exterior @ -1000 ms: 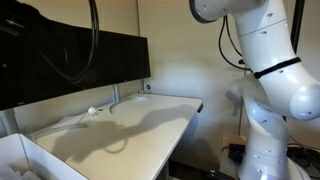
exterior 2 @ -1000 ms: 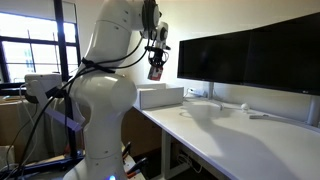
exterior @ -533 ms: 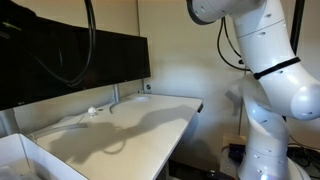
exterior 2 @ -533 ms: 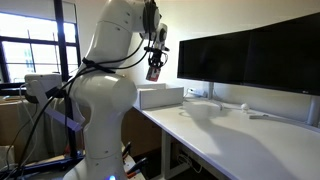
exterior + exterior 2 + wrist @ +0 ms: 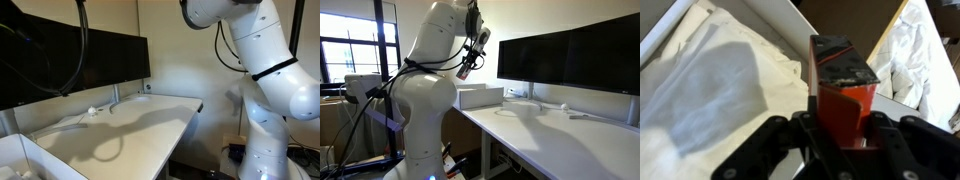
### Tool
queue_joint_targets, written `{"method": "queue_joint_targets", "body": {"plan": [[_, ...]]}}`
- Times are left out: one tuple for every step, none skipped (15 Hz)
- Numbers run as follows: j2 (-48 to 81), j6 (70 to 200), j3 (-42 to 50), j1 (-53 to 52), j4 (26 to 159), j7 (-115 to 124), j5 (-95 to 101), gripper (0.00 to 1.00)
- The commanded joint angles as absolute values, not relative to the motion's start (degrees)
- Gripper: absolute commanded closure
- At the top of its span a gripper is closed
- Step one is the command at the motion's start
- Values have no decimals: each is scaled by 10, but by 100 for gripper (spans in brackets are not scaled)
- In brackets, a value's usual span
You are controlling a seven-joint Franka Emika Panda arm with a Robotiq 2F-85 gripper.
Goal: Put the small box into the white box
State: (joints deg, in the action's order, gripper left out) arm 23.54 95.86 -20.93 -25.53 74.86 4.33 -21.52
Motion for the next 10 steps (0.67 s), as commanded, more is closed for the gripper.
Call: {"method": "queue_joint_targets", "body": {"plan": [[257,900,-216,-243,716,19,-249,88],[259,896,-213,-244,714,23,-248,88],[251,919,-209,-252,730,35,-232,63],[254,915,-209,-252,726,35,-232,63],[256,914,-209,-251,723,35,-232,63],[258,914,-209,-251,723,35,-232,63],[258,914,-209,-251,723,35,-233,63],[258,914,-209,-251,723,35,-233,63],[258,914,-209,-251,723,35,-233,63],[258,914,-209,-251,723,35,-233,63]]}}
